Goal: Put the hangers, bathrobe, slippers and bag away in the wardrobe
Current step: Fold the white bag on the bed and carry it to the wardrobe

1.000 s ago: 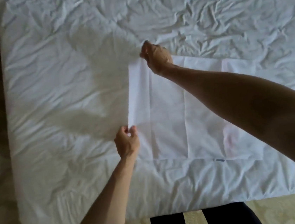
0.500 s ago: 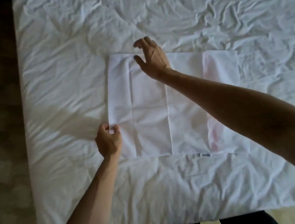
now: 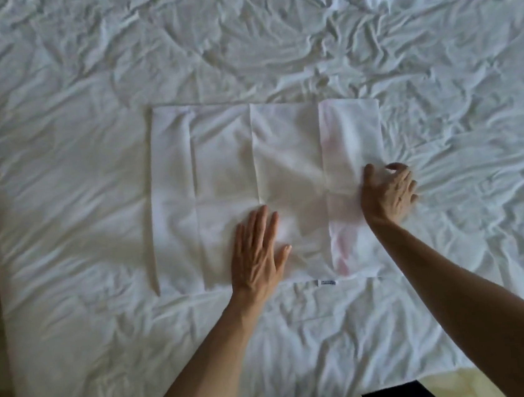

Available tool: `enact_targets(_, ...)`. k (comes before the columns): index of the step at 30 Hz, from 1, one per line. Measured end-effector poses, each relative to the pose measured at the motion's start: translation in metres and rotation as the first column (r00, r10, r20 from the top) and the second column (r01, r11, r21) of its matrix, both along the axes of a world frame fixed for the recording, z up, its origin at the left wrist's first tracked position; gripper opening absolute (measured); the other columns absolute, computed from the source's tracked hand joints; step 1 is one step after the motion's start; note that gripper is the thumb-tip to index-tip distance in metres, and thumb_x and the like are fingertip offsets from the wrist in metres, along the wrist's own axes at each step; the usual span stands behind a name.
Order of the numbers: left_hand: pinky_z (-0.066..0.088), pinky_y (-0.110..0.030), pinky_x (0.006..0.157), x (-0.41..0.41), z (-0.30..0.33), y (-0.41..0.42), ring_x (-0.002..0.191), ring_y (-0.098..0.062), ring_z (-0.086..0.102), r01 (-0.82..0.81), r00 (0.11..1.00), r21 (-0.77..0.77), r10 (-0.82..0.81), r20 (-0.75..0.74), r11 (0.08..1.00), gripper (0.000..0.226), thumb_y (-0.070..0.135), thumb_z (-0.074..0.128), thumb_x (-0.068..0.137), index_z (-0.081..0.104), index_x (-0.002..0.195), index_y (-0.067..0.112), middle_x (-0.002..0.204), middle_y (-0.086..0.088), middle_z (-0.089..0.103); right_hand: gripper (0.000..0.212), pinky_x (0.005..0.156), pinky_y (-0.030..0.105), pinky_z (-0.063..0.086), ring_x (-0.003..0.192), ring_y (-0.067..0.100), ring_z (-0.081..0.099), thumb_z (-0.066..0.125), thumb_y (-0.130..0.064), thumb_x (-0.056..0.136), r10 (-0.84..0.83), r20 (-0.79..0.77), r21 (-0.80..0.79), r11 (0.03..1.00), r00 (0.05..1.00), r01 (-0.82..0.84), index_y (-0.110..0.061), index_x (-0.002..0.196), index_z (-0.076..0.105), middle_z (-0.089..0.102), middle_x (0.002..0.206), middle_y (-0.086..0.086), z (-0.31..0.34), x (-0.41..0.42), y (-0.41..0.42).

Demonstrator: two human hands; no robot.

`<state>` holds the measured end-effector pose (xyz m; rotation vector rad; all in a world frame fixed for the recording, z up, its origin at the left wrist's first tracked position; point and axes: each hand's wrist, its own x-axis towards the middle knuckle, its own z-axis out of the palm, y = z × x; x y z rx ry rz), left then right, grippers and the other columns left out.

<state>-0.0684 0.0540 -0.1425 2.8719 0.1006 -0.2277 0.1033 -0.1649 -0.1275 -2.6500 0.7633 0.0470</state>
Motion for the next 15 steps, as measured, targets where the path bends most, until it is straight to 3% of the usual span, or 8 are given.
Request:
enact_targets(4, 0.023, -0.045, 0.123, -0.002, -0.006, 0.005, 0.154, -0.024, 0.019, 0.033, 0.999, 0.028, -0.034, 0.008, 0.999, 0.069, 0.055, 0.041, 0.102, 0.029, 0.159, 0.019, 0.167, -0.007, 0.020, 0.036, 0.093, 0.043, 0.032, 0.100, 0.034, 0.058, 0.042, -0.046, 0.101, 0.109, 0.055, -0.019, 0.994, 0.993, -0.108, -0.014, 0.106, 0.056, 0.068, 0.099, 0.015, -0.007, 0.002, -0.007)
enact_targets(8, 0.025, -0.048, 0.122, -0.001, -0.005, 0.014, 0.154, -0.025, 0.021, 0.067, 0.998, 0.039, -0.068, 0.015, 0.997, 0.068, 0.054, 0.038, 0.101, 0.030, 0.158, 0.019, 0.167, -0.008, 0.020, 0.033, 0.087, 0.042, 0.034, 0.084, 0.039, 0.058, 0.036, -0.040, 0.105, 0.133, 0.098, -0.011, 0.991, 0.986, -0.133, -0.012, 0.109, 0.054, 0.072, 0.095, 0.024, -0.008, 0.007, -0.021)
enact_targets(12, 0.019, -0.047, 0.124, 0.022, -0.004, 0.007, 0.154, -0.027, 0.019, 0.058, 0.998, 0.019, -0.058, 0.003, 0.998, 0.072, 0.056, 0.037, 0.099, 0.028, 0.159, 0.017, 0.167, -0.009, 0.018, 0.034, 0.080, 0.043, 0.038, 0.087, 0.043, 0.061, 0.040, -0.040, 0.105, 0.109, 0.139, 0.025, 0.993, 0.984, -0.114, -0.011, 0.111, 0.057, 0.071, 0.091, 0.025, -0.010, 0.011, -0.028)
enact_targets(15, 0.021, -0.047, 0.123, 0.074, -0.007, -0.002, 0.153, -0.027, 0.023, 0.154, 0.987, 0.023, -0.154, 0.037, 0.988, 0.071, 0.054, 0.043, 0.099, 0.032, 0.157, 0.016, 0.167, -0.010, 0.021, 0.038, 0.078, 0.043, 0.041, 0.092, 0.042, 0.064, 0.044, -0.044, 0.103, 0.056, 0.099, 0.098, 0.993, 0.993, -0.066, -0.011, 0.114, 0.058, 0.072, 0.096, 0.020, -0.003, 0.006, -0.031)
